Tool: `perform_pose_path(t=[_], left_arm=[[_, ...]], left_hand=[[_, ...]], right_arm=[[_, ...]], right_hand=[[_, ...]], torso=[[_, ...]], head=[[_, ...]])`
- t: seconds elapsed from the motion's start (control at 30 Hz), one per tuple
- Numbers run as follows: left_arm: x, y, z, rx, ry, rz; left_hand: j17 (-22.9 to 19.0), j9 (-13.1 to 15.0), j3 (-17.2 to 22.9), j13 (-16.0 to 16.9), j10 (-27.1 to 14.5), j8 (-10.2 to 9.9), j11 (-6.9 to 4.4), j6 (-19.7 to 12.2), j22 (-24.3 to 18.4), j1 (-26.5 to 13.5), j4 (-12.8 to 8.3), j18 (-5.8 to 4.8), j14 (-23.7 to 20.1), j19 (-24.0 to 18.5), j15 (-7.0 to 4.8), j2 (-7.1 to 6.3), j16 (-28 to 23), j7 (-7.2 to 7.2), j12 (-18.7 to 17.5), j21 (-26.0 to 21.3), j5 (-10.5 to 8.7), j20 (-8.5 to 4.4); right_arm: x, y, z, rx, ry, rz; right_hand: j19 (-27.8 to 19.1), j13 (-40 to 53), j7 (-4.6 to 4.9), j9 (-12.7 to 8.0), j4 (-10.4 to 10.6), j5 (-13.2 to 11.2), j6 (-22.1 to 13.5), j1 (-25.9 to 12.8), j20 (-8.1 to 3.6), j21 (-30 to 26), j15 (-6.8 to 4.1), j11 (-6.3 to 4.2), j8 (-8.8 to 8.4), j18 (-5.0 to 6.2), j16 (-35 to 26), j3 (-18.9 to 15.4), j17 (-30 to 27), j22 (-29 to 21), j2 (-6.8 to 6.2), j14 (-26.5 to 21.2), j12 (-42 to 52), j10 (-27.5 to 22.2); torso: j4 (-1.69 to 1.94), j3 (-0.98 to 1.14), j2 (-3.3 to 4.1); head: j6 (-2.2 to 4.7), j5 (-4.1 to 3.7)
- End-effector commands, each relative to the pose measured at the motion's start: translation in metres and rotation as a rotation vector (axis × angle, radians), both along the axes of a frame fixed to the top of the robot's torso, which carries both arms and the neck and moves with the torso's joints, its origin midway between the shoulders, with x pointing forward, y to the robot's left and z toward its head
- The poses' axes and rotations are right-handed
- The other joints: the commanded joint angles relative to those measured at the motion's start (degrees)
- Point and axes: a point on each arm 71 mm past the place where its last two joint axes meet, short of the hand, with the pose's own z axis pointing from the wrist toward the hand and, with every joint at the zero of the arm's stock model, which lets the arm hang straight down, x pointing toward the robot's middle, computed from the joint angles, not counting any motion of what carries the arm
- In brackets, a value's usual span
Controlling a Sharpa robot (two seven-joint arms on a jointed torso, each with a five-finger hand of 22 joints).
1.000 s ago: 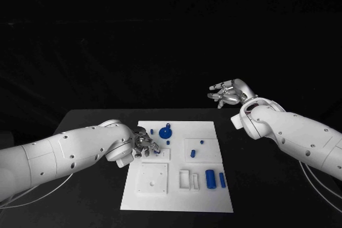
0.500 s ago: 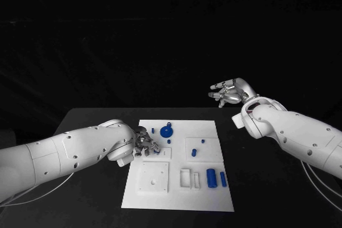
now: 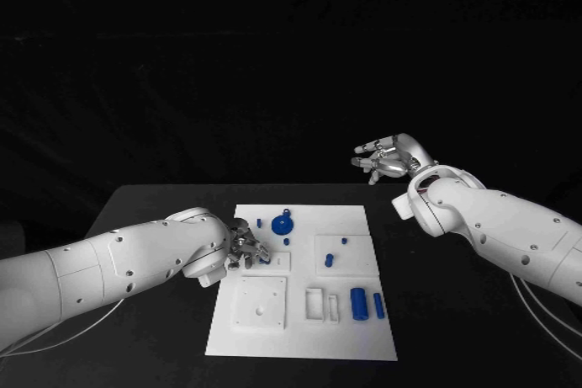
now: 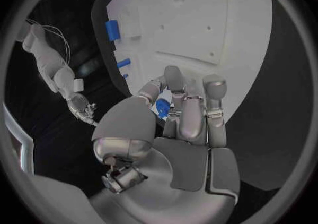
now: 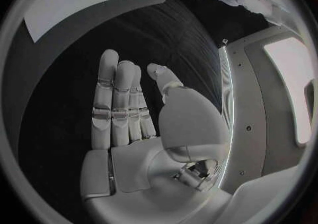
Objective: Assemble the parts on the task board
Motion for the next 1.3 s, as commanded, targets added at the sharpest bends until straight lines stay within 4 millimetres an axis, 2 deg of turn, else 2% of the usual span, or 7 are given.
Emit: perform_pose_path(t=[0.03, 0.2, 0.27, 0.37, 0.73, 0.93, 1.3], left_arm=[[0.0002, -0.0001, -0.0009, 0.007, -0.014, 0.007], [-0.0002, -0.0006, -0.0025, 0.008, -0.014, 0.007], [-0.0003, -0.0006, -0.0030, 0.009, -0.013, 0.007], [-0.0004, -0.0003, -0.0037, 0.011, -0.010, 0.007], [-0.0015, -0.0004, -0.0061, 0.025, 0.015, -0.008], [-0.0009, -0.0009, -0.0075, 0.027, 0.018, -0.007], [-0.0006, -0.0029, -0.0091, 0.033, 0.024, -0.018]], left_hand=[[-0.07, 32.57, 0.00, -0.05, 2.59, 0.12, -0.32, 9.04, 3.10, 0.91, 0.16, 0.46, -0.13, 0.01, 0.20, 0.26, 0.33, -5.96, 0.28, -0.37, 0.12, 0.32], [-0.21, 32.65, 0.00, -0.08, 2.60, 0.12, -0.31, 8.95, 3.10, 1.03, 0.28, 0.50, -0.15, 0.00, 0.20, 0.28, 0.34, -5.94, 0.25, -0.35, -0.01, 0.35], [-0.21, 32.65, 0.00, -0.08, 2.60, 0.12, -0.31, 8.95, 3.10, 1.03, 0.28, 0.50, -0.15, 0.00, 0.20, 0.28, 0.34, -5.94, 0.25, -0.35, -0.01, 0.35], [-0.28, 32.69, -0.02, -0.10, 2.60, 0.12, -0.29, 8.92, 3.07, 1.07, 0.40, 0.54, -0.16, -0.04, 0.20, 0.27, 0.37, -5.93, 0.22, -0.43, -0.14, 0.37], [-0.59, 32.68, -0.09, -0.16, 2.59, 0.10, -0.23, 8.76, 2.94, 1.20, 0.58, 0.58, -0.25, -0.21, 0.25, 0.25, 0.30, -5.88, 0.03, -0.86, -0.58, 0.38], [-0.88, 32.59, -0.30, -0.14, 2.54, 0.10, -0.21, 8.46, 2.85, 1.49, 0.77, 0.50, -0.30, -0.30, 0.19, 0.26, 0.20, -5.81, -0.16, -1.20, -1.60, 0.17], [-0.71, 32.37, -0.90, -0.03, 2.60, 0.12, -0.20, 8.81, 2.86, 2.00, 0.96, 0.35, -0.25, -0.31, 0.25, -0.02, 0.38, -5.89, -0.03, -1.32, -2.29, 0.19]], right_arm=[[-0.0003, 0.0017, 0.0000, 0.001, 0.010, 0.014], [-0.0004, 0.0023, 0.0000, 0.002, 0.011, 0.016], [-0.0005, 0.0026, 0.0000, 0.002, 0.011, 0.017], [-0.0004, 0.0030, -0.0001, 0.002, 0.012, 0.018], [-0.0004, 0.0049, -0.0006, 0.001, 0.017, 0.026], [-0.0003, 0.0051, -0.0007, 0.000, 0.016, 0.025], [-0.0002, 0.0058, -0.0014, -0.007, 0.014, 0.028]], right_hand=[[2.17, 0.04, 0.16, 0.03, 0.06, -0.46, -0.18, 0.16, -0.08, 0.22, 0.14, 0.06, -0.01, -0.67, -0.28, -0.31, 0.05, -0.10, 0.18, 0.44, 0.26, -0.07], [2.16, 0.04, 0.15, 0.04, 0.16, -0.62, -0.16, 0.18, -0.09, 0.32, 0.14, 0.06, 0.00, -0.69, -0.30, -0.44, 0.04, -0.23, 0.23, 0.46, 0.29, -0.05], [2.16, 0.04, 0.15, 0.04, 0.16, -0.62, -0.16, 0.18, -0.09, 0.32, 0.14, 0.06, 0.00, -0.69, -0.30, -0.44, 0.04, -0.23, 0.23, 0.46, 0.29, -0.05], [2.15, 0.05, 0.13, 0.04, 0.27, -0.91, -0.09, 0.16, -0.09, 0.37, 0.14, 0.05, 0.00, -0.70, -0.30, -0.50, 0.04, -0.31, 0.32, 0.46, 0.31, -0.05], [2.13, 0.11, 0.14, 0.04, 0.48, -1.46, -0.13, 0.28, -0.08, 0.53, 0.14, 0.06, 0.00, -0.71, -0.27, -0.64, 0.07, -0.61, 0.44, 0.47, 0.39, -0.09], [2.05, 0.09, 0.14, 0.04, 0.57, -1.49, -0.08, 0.33, -0.06, 0.52, 0.18, 0.08, 0.00, -0.77, -0.33, -0.65, 0.06, -0.80, 0.45, 0.35, 0.34, -0.22], [2.03, 0.08, 0.14, 0.04, 0.60, -1.51, -0.07, 0.35, -0.06, 0.50, 0.19, 0.09, 0.00, -0.75, -0.34, -0.60, 0.05, -0.87, 0.47, 0.31, 0.32, -0.26]], torso=[[-0.04, 0.03, -0.04], [0.02, 0.04, -0.03], [0.02, 0.06, -0.03], [0.04, 0.07, 0.00], [0.00, 0.05, -0.06], [0.02, 0.01, -0.03], [0.03, 0.09, -0.03]], head=[[-0.02, -0.08], [-0.08, -0.12], [0.19, -0.38], [0.26, -0.31], [0.00, -0.25], [-0.01, -0.24], [-0.09, -0.28]])
